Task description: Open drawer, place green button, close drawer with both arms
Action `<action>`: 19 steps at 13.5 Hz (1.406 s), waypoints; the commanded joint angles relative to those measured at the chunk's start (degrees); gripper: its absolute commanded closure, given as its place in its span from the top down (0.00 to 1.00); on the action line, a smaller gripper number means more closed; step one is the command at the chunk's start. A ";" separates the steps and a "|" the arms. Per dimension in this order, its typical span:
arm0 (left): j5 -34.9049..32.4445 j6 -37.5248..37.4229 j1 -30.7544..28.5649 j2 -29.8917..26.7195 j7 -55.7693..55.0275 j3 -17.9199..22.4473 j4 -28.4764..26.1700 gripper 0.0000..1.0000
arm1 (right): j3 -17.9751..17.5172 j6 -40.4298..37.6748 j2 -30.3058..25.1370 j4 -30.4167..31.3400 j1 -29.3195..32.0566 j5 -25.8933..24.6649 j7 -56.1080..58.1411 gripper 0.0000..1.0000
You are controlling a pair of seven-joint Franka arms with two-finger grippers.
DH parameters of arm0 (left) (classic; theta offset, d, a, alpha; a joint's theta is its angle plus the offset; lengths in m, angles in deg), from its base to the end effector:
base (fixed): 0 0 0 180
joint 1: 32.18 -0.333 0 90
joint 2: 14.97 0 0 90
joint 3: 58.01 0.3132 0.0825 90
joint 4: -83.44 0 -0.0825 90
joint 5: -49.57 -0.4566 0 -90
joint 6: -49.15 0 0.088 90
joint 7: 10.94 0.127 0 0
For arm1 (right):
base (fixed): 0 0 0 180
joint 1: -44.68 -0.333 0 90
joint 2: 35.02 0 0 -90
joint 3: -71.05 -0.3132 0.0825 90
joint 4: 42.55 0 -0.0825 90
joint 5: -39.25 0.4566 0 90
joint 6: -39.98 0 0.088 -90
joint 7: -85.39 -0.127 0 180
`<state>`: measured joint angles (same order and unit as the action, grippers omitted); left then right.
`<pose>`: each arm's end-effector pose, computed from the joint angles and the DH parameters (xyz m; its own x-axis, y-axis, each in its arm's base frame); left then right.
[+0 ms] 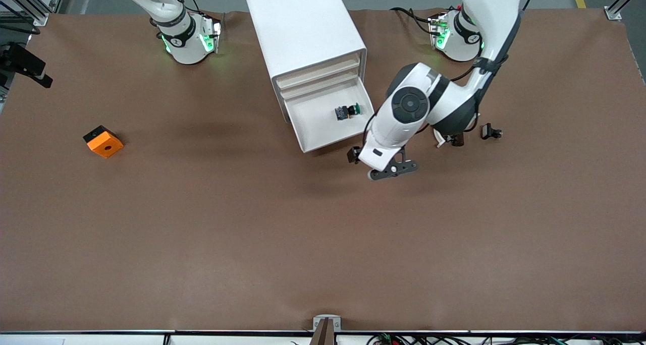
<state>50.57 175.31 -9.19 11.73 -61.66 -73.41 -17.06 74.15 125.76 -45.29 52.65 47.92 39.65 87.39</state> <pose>0.5658 -0.4374 0.2479 0.9638 0.2445 -0.1063 0.2535 -0.9640 0.0806 0.5592 -0.0638 0.6526 0.9971 -0.0744 0.0152 -0.0742 -0.9971 -0.0161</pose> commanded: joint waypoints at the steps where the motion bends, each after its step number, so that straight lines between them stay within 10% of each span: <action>1: -1.27 2.41 1.88 2.74 -3.24 0.10 1.45 1.00 | -0.47 -0.54 0.16 -0.54 0.63 0.92 -0.06 1.00; 19: -1.18 6.29 12.43 10.57 -18.18 0.01 2.07 1.00 | -0.64 0.43 0.07 -0.72 0.63 0.92 0.73 1.00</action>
<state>50.47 181.30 2.49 21.51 -77.28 -73.40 -15.85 73.82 126.10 -45.27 52.62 47.91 39.84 87.43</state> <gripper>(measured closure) 0.000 0.000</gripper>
